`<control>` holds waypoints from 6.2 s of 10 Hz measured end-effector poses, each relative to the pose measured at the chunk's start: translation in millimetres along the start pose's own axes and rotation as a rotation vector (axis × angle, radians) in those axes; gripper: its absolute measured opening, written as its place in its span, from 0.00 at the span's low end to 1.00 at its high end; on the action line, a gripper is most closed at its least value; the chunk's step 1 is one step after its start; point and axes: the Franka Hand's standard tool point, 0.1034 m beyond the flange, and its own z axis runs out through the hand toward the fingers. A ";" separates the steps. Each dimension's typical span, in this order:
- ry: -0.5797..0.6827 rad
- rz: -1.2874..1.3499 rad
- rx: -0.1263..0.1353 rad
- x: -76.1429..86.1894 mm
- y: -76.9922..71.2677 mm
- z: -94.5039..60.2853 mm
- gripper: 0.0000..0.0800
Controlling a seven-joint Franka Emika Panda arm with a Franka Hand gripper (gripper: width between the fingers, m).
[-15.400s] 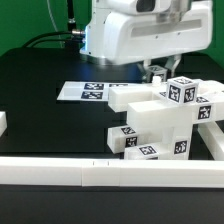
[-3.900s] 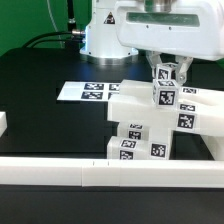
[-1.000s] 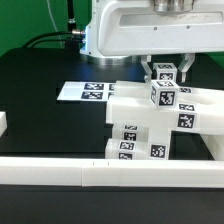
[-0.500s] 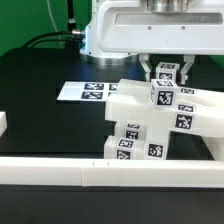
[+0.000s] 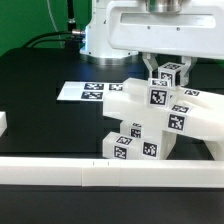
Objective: Assemble chair
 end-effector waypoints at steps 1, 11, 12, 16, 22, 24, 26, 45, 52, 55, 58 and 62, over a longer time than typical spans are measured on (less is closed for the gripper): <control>-0.003 0.061 0.004 -0.7 -0.7 0.1 0.35; -0.039 0.519 0.028 -9.4 -8.2 1.0 0.73; -0.055 0.505 0.017 -12.1 -10.9 -0.2 0.73; -0.049 0.235 0.024 -11.4 -9.9 0.6 0.81; -0.033 -0.320 -0.059 -15.8 -12.5 -2.2 0.81; -0.031 -0.451 -0.061 -18.4 -14.6 -1.3 0.81; -0.033 -0.497 -0.060 -18.3 -14.4 -1.2 0.80; -0.060 0.810 0.043 -24.3 -20.6 1.3 0.35; -0.061 0.646 0.042 -25.2 -22.5 2.7 0.79; -0.066 0.334 0.011 -27.3 -21.1 1.9 0.81; -0.059 -0.021 -0.031 -23.5 -25.3 -1.0 0.81; -0.058 -0.390 -0.052 -21.7 -25.7 -0.6 0.81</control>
Offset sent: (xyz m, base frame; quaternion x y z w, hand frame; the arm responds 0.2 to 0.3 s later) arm -0.0206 -0.0010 -0.0022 -0.0147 -0.0074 0.2757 0.9611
